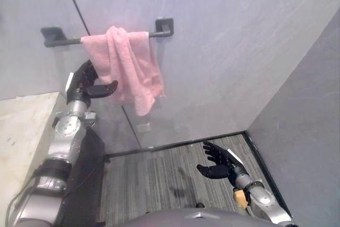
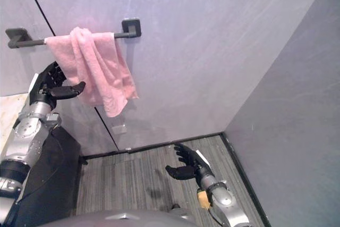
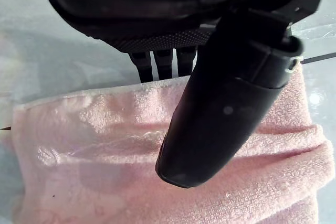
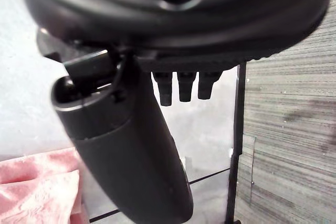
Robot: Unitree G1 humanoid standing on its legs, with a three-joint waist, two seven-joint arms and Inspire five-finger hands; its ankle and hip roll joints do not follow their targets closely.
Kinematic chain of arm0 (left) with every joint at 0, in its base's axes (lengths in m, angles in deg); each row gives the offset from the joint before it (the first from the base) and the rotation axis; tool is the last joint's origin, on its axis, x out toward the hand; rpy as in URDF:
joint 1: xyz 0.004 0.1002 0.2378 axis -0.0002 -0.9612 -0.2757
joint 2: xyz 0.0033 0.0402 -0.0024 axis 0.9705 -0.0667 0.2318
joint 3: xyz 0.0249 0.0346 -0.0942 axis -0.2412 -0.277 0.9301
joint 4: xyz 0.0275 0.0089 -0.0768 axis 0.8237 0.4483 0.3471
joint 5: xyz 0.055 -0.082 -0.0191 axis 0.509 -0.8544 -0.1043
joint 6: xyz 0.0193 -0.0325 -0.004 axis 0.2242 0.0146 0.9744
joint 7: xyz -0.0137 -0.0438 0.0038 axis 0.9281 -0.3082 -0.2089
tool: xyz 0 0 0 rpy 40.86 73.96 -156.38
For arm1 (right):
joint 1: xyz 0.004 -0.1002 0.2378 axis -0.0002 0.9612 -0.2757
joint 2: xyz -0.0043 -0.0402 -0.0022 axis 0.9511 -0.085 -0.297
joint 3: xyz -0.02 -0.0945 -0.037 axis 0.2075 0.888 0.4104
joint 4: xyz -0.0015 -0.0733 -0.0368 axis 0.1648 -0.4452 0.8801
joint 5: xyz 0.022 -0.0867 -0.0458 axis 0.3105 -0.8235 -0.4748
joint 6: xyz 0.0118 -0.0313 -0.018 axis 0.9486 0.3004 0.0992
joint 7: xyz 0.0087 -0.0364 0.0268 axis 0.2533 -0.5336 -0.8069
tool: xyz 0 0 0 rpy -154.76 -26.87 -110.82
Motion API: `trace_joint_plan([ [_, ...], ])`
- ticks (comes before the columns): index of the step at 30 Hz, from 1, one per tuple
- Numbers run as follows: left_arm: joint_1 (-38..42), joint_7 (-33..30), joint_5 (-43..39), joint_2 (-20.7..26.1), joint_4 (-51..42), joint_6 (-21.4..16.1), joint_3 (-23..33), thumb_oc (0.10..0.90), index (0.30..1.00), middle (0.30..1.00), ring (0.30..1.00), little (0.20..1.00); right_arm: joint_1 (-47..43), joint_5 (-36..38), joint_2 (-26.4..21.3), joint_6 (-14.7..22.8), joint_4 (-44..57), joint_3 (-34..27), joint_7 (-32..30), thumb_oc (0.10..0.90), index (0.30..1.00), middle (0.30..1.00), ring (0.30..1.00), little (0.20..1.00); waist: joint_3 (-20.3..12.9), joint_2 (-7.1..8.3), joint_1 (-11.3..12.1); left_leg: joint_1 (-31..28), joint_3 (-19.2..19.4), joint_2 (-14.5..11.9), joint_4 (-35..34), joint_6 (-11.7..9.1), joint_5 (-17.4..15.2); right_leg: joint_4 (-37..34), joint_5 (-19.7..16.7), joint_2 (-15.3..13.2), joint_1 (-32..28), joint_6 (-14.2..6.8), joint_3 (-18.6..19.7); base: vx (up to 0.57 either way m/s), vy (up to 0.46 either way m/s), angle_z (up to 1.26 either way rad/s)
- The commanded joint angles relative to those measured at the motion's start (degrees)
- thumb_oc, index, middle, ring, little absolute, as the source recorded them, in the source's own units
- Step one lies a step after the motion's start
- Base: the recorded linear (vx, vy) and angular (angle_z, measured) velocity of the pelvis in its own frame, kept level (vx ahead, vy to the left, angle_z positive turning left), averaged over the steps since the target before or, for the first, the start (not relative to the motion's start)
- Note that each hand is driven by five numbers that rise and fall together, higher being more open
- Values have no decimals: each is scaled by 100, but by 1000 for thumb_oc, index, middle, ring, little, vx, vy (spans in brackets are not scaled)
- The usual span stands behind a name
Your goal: Organize the bathroom.
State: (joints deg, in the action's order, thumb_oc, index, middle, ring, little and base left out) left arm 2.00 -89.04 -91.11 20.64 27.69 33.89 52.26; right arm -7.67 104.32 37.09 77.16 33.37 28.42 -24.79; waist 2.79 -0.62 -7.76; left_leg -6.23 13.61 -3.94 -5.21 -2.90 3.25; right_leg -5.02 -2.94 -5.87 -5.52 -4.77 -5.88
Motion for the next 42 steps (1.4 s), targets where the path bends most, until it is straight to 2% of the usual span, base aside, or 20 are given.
trace_joint_plan([
  [1, 962, 30, 11, 656, 234, -513, 274, 800, 900, 900, 900, 900, -347, -41, -10, 390, 225, 105, -41, 800, 900, 900, 900, 900, -342, -52, 3, -70, -233, -104, 21, 69, -332, 122, 164, -160, -38, -273, -217, 0, 0, 0],
  [5, 1099, 117, -114, 781, 427, -498, 263, 800, 900, 900, 900, 900, -334, -37, -22, 384, 179, 105, -40, 800, 900, 900, 900, 900, -350, -63, -22, -74, -203, -101, 21, 72, -341, 126, 155, -168, -26, -286, -210, 0, 0, 0],
  [6, 1152, 150, -101, 826, 501, -461, 246, 772, 858, 858, 858, 858, -318, -18, -26, 388, 156, 110, -48, 800, 900, 900, 900, 900, -358, -64, -36, -76, -189, -98, 21, 75, -347, 113, 142, -171, -26, -293, -203, 0, 0, 0],
  [7, 1156, 154, -98, 829, 506, -454, 244, 772, 858, 858, 858, 858, -317, -19, -26, 389, 154, 109, -47, 800, 900, 900, 900, 900, -359, -63, -36, -76, -188, -97, 21, 75, -347, 112, 141, -171, -26, -294, -202, 0, 0, 0],
  [9, 1218, 159, -24, 884, 616, -441, 222, 560, 540, 540, 540, 540, -322, 9, -26, 389, 118, 101, -29, 800, 900, 900, 900, 900, -366, -69, -57, -83, -159, -100, 21, 75, -349, 104, 130, -171, -20, -300, -181, 0, 0, 0],
  [10, 1287, 200, -22, 972, 762, -448, 219, 400, 300, 300, 300, 300, -314, 1, -37, 395, 85, 89, -5, 800, 900, 900, 900, 900, -370, -77, -75, -84, -132, -101, 21, 76, -348, 105, 118, -173, -8, -307, -173, 0, 0, 0],
  [16, 1427, 235, -122, 1160, 1039, -472, 225, 400, 300, 300, 300, 300, -269, -1, -77, 391, 76, 90, 38, 800, 900, 900, 900, 900, -374, -87, -112, -106, -63, -102, 21, 86, -366, 114, 107, -186, 14, -330, -148, 11, 10, -4],
  [21, 1329, 173, -71, 1148, 961, -415, 285, 400, 300, 300, 300, 300, -250, 63, -85, 430, 122, 42, 61, 800, 900, 900, 900, 900, -356, -76, -115, -136, -50, -99, 21, 95, -378, 133, 111, -185, 15, -330, -117, 3, 4, -1],
  [26, 1211, 99, -45, 993, 809, -411, 260, 400, 300, 300, 300, 300, -407, 98, -225, 483, 581, 3, -63, 800, 900, 900, 900, 900, -342, -44, -81, -148, -80, -96, 21, 104, -382, 142, 109, -190, 8, -319, -114, 0, 0, 0],
  [27, 1179, 110, -19, 919, 807, -434, 224, 508, 462, 462, 462, 462, -559, 133, -254, 539, 609, 3, -142, 800, 900, 900, 900, 900, -339, -30, -49, -148, -102, -90, 21, 105, -385, 133, 103, -188, -1, -312, -120, 0, 0, 0],
  [28, 1179, 110, -19, 919, 807, -433, 225, 591, 587, 587, 587, 587, -560, 134, -255, 539, 609, 3, -142, 800, 900, 900, 900, 900, -338, -30, -50, -148, -102, -90, 21, 105, -385, 132, 103, -188, -1, -312, -120, 0, 0, 0],
  [29, 1186, 136, -19, 891, 826, -418, 193, 800, 900, 900, 900, 900, -664, 192, -272, 558, 648, 9, -193, 800, 900, 900, 900, 900, -347, -24, -27, -144, -110, -88, 21, 104, -383, 134, 106, -188, -3, -314, -126, 0, 0, 0],
  [42, 1256, 304, -104, 825, 871, -288, 209, 800, 900, 900, 900, 900, -555, 77, -169, 396, 650, 15, -145, 800, 900, 900, 900, 900, -383, -53, -80, -166, -24, -120, 21, 104, -388, 177, 148, -165, 24, -303, -80, 2, -1, 0],
])
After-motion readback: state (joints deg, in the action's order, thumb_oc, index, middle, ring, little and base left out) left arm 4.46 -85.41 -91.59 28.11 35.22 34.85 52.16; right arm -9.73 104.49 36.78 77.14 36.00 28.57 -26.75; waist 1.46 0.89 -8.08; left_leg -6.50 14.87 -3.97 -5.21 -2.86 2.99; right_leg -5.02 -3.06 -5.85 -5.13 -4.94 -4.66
